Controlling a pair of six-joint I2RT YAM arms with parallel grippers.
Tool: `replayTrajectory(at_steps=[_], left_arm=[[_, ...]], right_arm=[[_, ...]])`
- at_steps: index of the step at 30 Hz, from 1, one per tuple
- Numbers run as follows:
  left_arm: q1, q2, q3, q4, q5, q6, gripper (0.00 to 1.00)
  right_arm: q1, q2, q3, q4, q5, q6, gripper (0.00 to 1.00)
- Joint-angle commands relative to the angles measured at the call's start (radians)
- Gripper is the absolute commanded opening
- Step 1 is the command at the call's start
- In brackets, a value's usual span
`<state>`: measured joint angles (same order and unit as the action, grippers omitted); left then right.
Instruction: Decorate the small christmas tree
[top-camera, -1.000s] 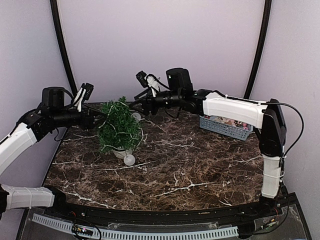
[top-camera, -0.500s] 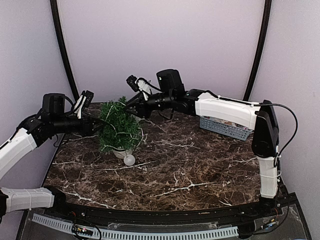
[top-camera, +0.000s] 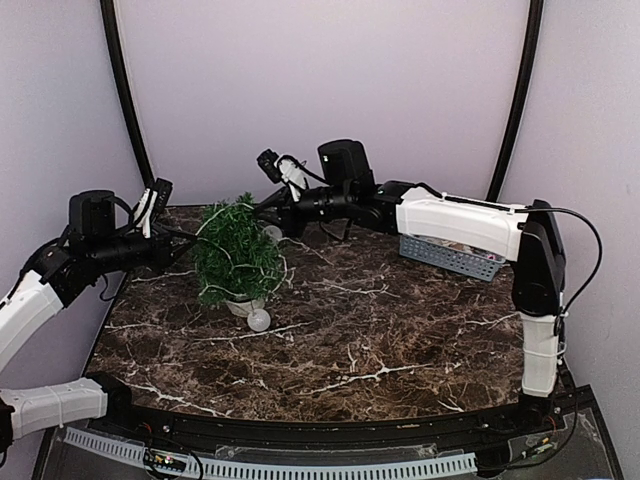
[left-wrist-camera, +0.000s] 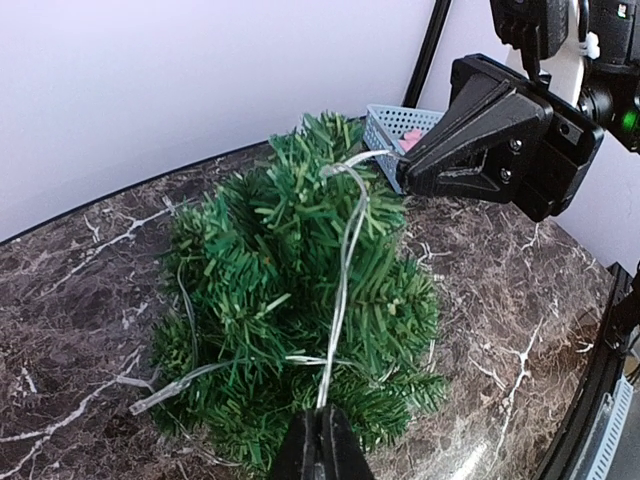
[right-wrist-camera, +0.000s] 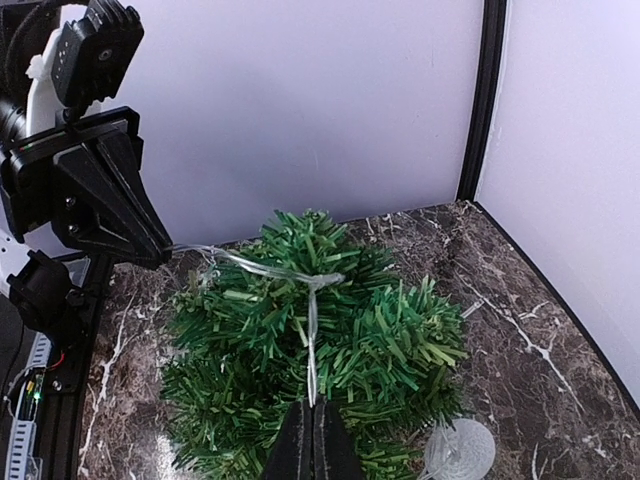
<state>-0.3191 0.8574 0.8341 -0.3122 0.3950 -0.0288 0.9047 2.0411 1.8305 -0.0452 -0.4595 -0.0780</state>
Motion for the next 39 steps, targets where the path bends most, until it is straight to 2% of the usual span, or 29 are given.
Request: replayTrajectory(at_steps=[1,10,19,28,39], left_arm=[[-0.003,-0.032,0.017,0.031,-0.045,-0.044,0.00],[-0.001,0.054,0.115,-0.011,-0.201,-0.080,0.00],[0.008,0.118,0.166,0.001,-0.283,-0.111,0.00],[0.053,0.187,0.194,0.005,-0.241,-0.131,0.00],[0.088,0.275,0.225,0.067,-0.170,-0.138,0.00]], right_arm=[[0.011,-0.100,-0.024,0.090,0.039,0.020,0.00],[0.018,-0.049,0.101,0.023,0.181,0.100,0.00],[0.032,0.019,0.200,-0.037,0.365,0.144,0.00],[0.064,0.061,0.278,-0.109,0.571,0.088,0.00],[0.071,0.136,0.373,-0.166,0.618,0.084,0.00]])
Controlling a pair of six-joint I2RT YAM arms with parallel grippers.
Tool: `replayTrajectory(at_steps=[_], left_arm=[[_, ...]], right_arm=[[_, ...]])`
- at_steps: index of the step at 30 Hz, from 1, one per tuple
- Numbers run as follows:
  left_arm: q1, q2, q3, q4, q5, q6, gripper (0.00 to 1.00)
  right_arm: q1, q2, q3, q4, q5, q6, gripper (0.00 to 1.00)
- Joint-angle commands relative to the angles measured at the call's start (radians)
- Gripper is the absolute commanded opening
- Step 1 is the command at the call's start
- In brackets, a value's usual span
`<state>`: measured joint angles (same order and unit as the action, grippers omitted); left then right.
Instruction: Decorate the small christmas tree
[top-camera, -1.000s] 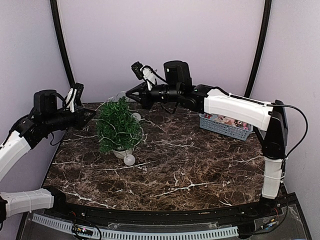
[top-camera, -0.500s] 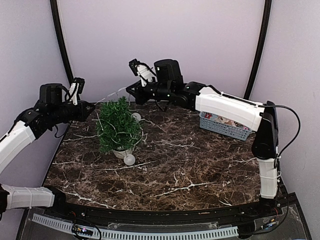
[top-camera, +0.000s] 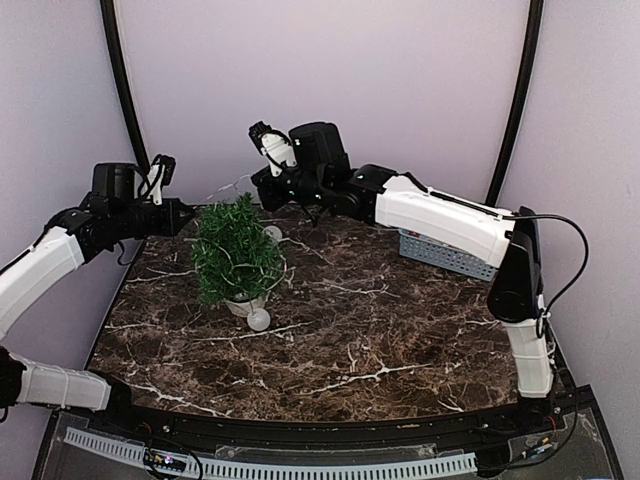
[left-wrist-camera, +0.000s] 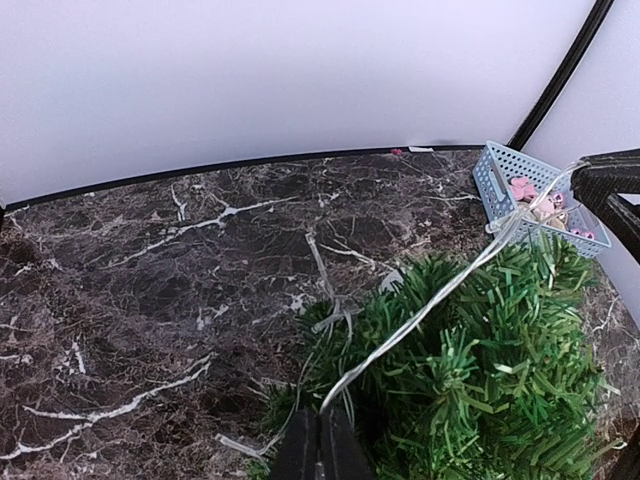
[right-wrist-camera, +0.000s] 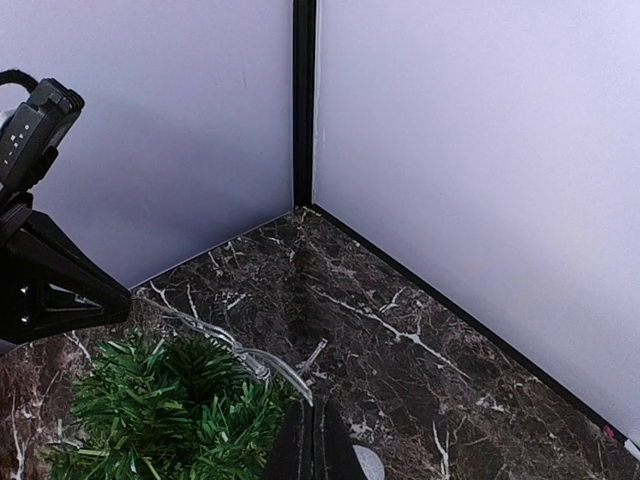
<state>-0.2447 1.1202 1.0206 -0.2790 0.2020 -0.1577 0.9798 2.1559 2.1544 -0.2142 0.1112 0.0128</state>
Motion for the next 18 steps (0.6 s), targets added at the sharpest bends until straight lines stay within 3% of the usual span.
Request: replayTrajectory(at_steps=[1,18], left_arm=[[0.015,0.022,0.042,0.036,0.029,-0.009,0.00],[0.022,0.149,0.094,-0.006,0.131,0.017,0.02]], right_arm=[[-0.004,0.025,0.052,0.004,0.049,-0.007,0.00],[-0.015,0.055,0.110,-0.142,0.091,0.028,0.00]])
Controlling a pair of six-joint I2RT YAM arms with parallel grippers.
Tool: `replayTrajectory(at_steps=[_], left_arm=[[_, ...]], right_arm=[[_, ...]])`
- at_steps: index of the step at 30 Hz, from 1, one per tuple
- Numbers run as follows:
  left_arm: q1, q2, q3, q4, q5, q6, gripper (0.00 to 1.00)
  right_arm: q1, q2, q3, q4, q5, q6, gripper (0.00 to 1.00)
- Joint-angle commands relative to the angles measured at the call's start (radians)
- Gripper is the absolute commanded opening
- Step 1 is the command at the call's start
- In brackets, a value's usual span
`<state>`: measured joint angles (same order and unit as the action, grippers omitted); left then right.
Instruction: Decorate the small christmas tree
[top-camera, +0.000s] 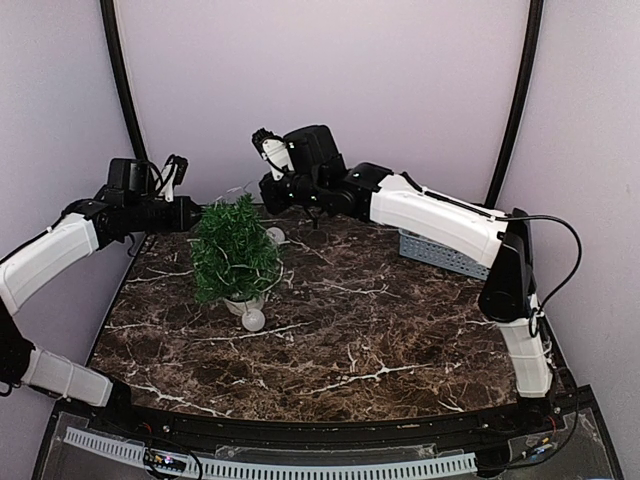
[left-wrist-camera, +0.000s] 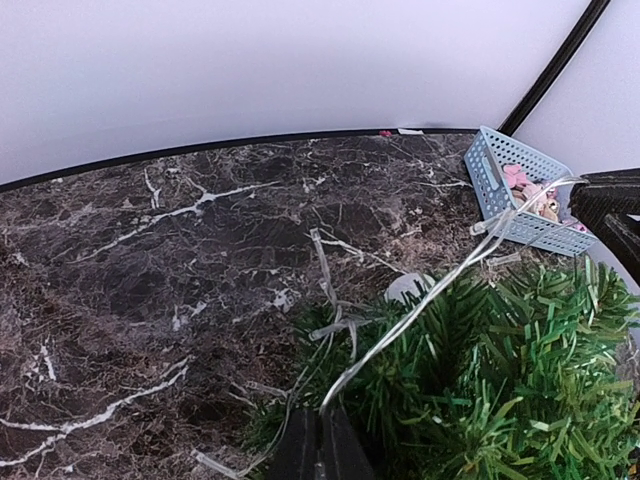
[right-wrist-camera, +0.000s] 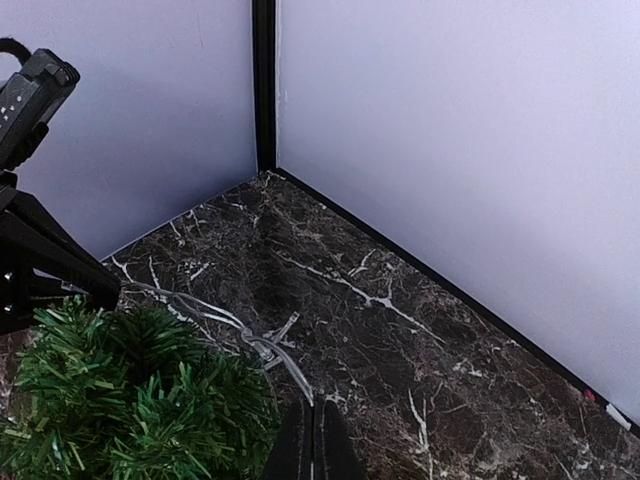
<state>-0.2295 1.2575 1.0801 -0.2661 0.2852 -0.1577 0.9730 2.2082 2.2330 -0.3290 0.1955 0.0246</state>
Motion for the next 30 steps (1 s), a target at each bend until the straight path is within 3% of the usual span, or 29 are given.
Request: replayTrajectory(at_steps=[1,16,30], left_arm=[[0.007,0.013,0.036,-0.020,0.051,0.019,0.03],[0.007,0.030,0.055,-0.071,0.058,0.047,0.07],[0.007,0.013,0.052,-0.074,0.056,0.053,0.06]], right_arm=[[-0.008,0.000,0.027,-0.032,-0.005,0.018,0.00],[-0.030,-0.069,0.023,-0.142,-0.253,0.190,0.00],[-0.081,-0.090,-0.124,0.019,-0.457,0.408,0.00]])
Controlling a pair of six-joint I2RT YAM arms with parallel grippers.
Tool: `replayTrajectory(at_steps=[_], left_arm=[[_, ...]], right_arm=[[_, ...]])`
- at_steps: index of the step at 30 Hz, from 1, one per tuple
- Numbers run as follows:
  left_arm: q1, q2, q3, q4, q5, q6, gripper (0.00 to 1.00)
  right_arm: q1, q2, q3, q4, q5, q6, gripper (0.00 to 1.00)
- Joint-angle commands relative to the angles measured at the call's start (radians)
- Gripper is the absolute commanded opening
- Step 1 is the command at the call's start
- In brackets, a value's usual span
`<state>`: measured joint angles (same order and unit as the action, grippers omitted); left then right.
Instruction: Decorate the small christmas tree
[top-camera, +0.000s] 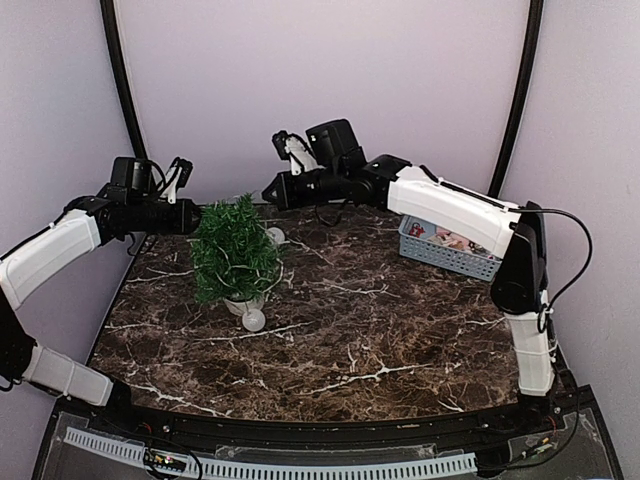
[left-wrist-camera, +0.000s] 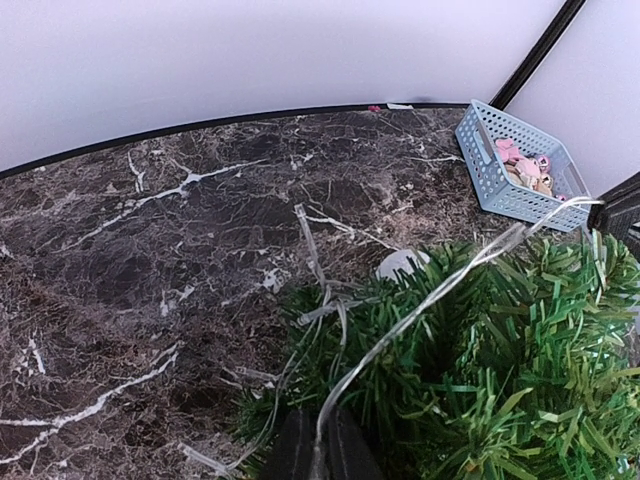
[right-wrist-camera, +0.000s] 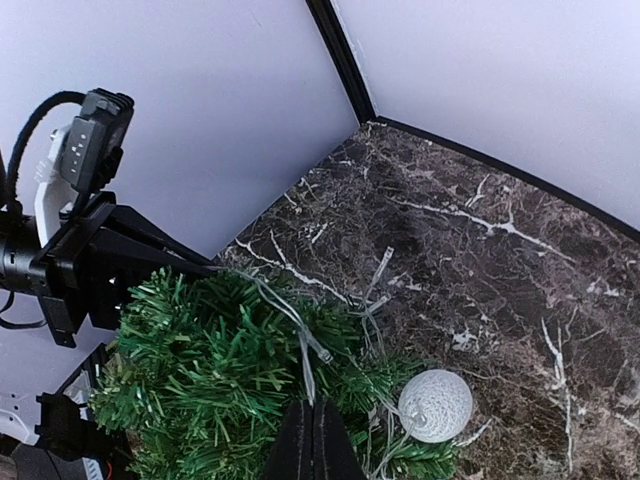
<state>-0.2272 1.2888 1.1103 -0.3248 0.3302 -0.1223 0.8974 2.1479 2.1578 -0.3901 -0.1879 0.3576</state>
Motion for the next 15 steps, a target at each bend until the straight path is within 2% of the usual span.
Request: replayTrajectory(at_steps=[1,11,15], left_arm=[[0.005,-0.020,0.021,-0.016,0.011,0.018,0.06],[0.005,-0.018,0.017,-0.011,0.020,0.024,0.06],[0.005,-0.022,0.012,-0.008,0.023,0.021,0.06]], right_arm=[[-0.005,-0.027,-0.059,0.090,-0.082,0.083,0.00],[-0.001,-0.014,-0.121,0.173,-0.242,0.103,0.00],[0.000,0.010,-0.116,0.173,-0.255,0.109,0.00]])
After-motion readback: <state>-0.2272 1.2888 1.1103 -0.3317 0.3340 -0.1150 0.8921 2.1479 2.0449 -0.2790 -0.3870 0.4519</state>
